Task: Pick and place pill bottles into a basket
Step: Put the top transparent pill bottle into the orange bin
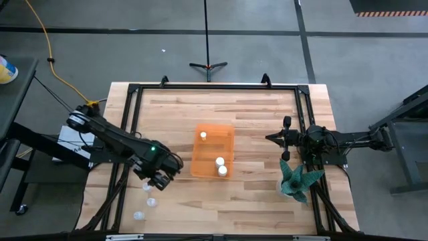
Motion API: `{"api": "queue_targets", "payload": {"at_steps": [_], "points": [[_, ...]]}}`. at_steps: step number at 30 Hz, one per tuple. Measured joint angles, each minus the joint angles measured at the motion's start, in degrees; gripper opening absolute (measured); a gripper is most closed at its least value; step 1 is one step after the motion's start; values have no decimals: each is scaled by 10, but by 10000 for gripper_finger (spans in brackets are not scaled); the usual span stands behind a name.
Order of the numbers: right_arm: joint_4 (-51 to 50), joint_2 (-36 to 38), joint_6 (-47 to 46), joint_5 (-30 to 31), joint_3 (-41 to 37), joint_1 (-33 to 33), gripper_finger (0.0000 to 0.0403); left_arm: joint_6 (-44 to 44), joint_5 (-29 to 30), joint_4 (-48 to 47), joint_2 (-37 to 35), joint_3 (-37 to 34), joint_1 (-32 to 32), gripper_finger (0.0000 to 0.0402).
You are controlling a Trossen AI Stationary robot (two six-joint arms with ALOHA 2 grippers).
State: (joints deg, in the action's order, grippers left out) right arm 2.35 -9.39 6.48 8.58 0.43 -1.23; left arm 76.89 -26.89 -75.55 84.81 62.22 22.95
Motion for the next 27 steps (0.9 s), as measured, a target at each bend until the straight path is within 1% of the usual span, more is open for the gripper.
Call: {"api": "queue_targets", "payload": {"at_steps": [5,7,10,16,19,22,27], "points": [[0,0,0,0,0,0,7,-19,-11,0,22,0,-1,209],[0,0,0,0,0,0,7,-19,-11,0,31,0,0,220],[0,0,0,0,0,0,7,-21,-12,-4,45,0,-1,258],[0,0,0,0,0,0,7,-37,-14,-7,70,0,0,356],[0,0,0,0,0,0,7,-49,-16,-5,86,0,3,388],[0,0,0,0,0,0,7,-81,-29,-4,108,0,5,397],[0,0,0,0,0,0,7,-134,-44,-4,145,-1,3,382]]}}
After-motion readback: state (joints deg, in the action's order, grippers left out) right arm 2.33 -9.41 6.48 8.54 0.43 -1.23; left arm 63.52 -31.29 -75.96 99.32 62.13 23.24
